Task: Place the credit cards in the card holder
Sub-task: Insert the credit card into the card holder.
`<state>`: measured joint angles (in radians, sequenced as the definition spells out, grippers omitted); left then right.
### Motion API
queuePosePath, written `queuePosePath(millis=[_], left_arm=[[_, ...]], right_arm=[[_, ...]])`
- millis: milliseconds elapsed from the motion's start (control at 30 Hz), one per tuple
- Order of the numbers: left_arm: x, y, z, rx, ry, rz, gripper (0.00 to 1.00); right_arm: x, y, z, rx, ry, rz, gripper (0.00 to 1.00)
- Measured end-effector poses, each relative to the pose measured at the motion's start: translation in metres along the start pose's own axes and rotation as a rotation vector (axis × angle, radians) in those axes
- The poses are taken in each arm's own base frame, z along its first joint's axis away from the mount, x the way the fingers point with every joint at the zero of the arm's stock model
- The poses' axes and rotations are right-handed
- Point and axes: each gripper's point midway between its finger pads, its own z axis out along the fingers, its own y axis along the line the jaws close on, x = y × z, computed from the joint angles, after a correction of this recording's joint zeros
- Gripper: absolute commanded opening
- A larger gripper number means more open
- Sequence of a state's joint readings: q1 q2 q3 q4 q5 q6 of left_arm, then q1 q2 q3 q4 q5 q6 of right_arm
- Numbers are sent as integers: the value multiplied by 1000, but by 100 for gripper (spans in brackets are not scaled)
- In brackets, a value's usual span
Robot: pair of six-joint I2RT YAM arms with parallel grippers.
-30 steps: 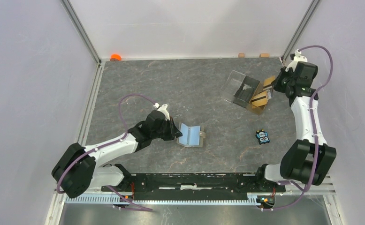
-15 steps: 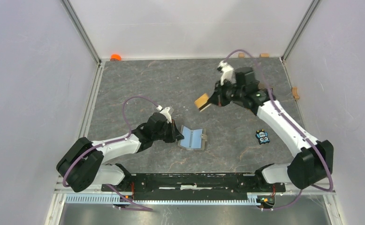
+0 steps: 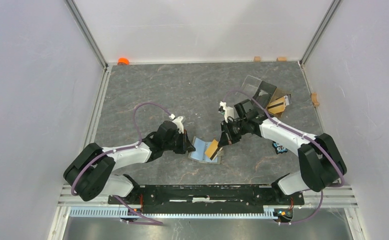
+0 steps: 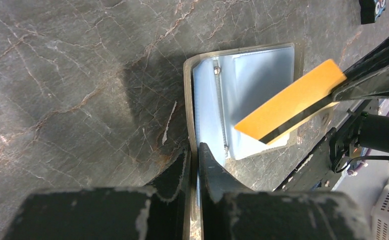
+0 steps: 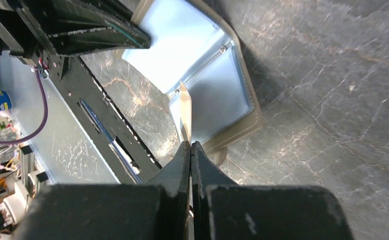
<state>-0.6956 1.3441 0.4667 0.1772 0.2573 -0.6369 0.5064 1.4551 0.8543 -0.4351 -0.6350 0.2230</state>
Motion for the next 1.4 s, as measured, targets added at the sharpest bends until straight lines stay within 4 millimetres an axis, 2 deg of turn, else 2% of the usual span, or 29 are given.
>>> queuePosePath(millis=[167,500,1033,1400], left_arm=[[2,1,2,8,11,2,2],[5,5,5,14,20,-5,2],[7,8,6,12,26,-12,2],[7,7,7,26,33,-15,2]], right_arm=[[15,-5,9,-19,42,30,0],[29,-18,27,-23,67,122,0],[29,-36,40,12,61,179,0],[25,-41,44,19,97,149,0]])
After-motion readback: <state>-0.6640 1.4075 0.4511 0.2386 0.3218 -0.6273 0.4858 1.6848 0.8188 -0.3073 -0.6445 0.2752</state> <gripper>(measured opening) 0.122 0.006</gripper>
